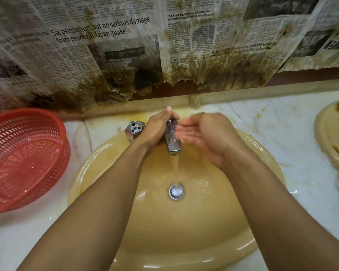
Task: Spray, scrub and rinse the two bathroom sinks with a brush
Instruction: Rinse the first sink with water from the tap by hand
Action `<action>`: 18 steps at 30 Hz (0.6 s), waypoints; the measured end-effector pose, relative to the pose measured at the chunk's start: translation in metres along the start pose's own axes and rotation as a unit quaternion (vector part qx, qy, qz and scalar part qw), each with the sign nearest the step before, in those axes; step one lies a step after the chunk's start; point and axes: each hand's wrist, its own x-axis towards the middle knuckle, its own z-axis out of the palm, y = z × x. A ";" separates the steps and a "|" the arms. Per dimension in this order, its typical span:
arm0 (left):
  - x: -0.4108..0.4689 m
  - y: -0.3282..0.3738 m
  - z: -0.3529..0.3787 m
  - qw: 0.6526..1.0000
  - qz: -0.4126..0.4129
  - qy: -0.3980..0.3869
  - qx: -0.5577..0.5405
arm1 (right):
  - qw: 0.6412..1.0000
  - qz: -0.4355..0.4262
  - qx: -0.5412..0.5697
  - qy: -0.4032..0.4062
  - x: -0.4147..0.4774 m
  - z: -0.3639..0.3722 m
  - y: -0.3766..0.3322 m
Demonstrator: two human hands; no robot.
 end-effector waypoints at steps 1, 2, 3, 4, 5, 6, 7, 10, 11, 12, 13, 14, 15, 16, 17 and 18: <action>0.001 0.000 0.000 1.000 0.004 0.015 0.005 | 0.999 0.010 -0.006 0.033 0.004 -0.001 0.012; 0.003 0.000 0.000 1.000 0.002 0.028 0.006 | 0.998 0.023 -0.004 0.059 0.009 -0.003 0.025; 0.005 0.000 0.000 0.999 -0.003 0.032 0.003 | 0.996 0.047 0.006 0.070 0.012 -0.005 0.039; 0.007 -0.001 0.000 1.000 -0.005 0.031 -0.004 | 0.994 0.085 0.028 0.061 0.013 -0.005 0.050; 0.007 -0.003 0.001 0.999 -0.006 0.030 -0.013 | 0.987 0.139 0.071 0.035 0.013 -0.004 0.060; 0.008 -0.003 0.001 0.999 -0.007 0.032 -0.014 | 0.973 0.192 0.125 0.007 0.010 -0.003 0.067; 0.008 -0.004 0.002 0.999 -0.004 0.036 -0.013 | 0.957 0.234 0.173 -0.010 0.006 -0.003 0.071; 0.003 -0.007 0.007 0.999 0.008 0.044 -0.002 | 0.940 0.253 0.228 -0.025 0.004 -0.008 0.074; -0.001 -0.010 0.007 0.999 0.008 0.042 0.005 | 0.950 0.232 0.208 -0.017 0.003 -0.012 0.070; -0.007 -0.012 0.005 0.999 0.011 0.038 0.022 | 0.965 0.196 0.174 -0.003 0.002 -0.016 0.063; -0.015 -0.015 0.003 0.998 0.018 0.032 0.049 | 0.980 0.144 0.134 0.013 0.002 -0.018 0.054; -0.024 -0.017 0.000 0.996 0.031 0.025 0.079 | 0.991 0.087 0.103 0.020 0.001 -0.019 0.043; -0.033 -0.020 -0.004 0.993 0.049 0.021 0.106 | 0.996 0.040 0.081 0.015 0.000 -0.016 0.031; -0.043 -0.023 -0.008 0.989 0.067 0.024 0.131 | 0.998 0.007 0.060 -0.003 -0.002 -0.011 0.018; -0.052 -0.025 -0.013 0.983 0.085 0.043 0.157 | 0.999 -0.017 0.021 -0.023 -0.003 -0.004 0.007; -0.061 -0.029 -0.017 0.974 0.101 0.078 0.185 | 0.997 -0.040 -0.047 -0.042 -0.002 0.004 0.000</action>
